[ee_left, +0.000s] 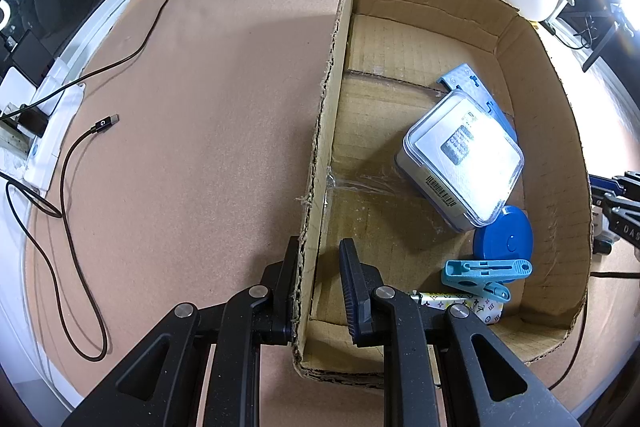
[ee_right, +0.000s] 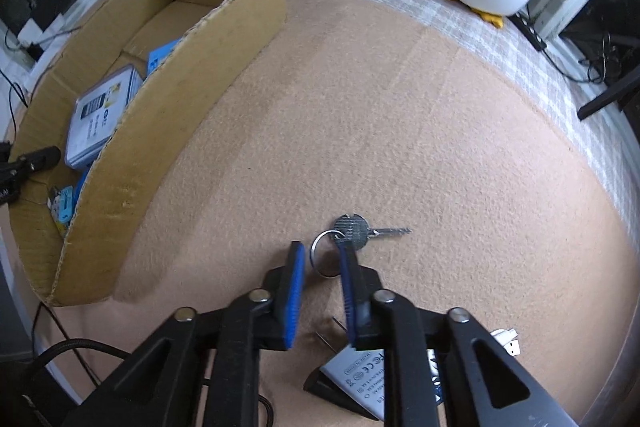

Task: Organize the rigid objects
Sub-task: 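Close the right gripper on the key ring, then carry the keys into the box and open the right gripper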

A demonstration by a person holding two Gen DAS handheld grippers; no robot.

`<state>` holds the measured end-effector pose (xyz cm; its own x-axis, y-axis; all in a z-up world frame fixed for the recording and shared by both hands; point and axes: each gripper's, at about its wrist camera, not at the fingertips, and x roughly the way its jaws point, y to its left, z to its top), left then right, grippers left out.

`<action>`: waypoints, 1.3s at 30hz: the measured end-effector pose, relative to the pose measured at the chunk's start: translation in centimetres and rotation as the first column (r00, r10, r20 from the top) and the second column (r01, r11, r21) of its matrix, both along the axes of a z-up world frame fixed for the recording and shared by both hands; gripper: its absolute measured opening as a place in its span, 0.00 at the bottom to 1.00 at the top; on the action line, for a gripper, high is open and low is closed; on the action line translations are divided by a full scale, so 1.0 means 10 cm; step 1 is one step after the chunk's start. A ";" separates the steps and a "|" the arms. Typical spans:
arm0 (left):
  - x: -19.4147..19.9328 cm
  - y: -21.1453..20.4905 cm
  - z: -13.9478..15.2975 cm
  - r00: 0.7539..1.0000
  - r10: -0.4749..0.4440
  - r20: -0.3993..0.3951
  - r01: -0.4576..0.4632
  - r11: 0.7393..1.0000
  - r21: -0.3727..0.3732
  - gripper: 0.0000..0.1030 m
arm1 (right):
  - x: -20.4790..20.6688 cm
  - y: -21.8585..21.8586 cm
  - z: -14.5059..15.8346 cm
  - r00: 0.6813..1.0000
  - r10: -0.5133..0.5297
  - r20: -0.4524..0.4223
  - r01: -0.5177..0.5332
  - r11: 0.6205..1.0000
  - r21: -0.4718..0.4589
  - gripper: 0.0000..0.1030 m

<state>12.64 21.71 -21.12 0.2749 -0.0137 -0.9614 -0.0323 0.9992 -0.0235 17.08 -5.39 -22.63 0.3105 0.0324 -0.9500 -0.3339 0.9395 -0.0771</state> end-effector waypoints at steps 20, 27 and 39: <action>0.00 0.00 0.00 1.000 -0.001 -0.001 0.001 1.000 0.002 0.19 | -0.07 -0.61 0.43 0.992 -0.129 0.004 0.123 0.950 0.288 0.04; 0.01 0.00 0.00 1.000 -0.002 0.000 0.002 1.000 0.002 0.19 | -0.04 -0.22 0.88 0.994 -0.073 0.081 0.040 0.934 0.356 0.04; 0.00 0.00 0.00 1.000 0.000 0.001 0.000 1.000 0.000 0.19 | 0.20 0.62 1.03 0.992 0.044 0.122 -0.091 0.908 0.409 0.04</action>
<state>12.69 21.74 -21.07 0.2761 -0.0140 -0.9610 -0.0328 0.9992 -0.0240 19.08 0.82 -12.34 0.3927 0.4394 -0.8079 -0.4094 0.8702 0.2742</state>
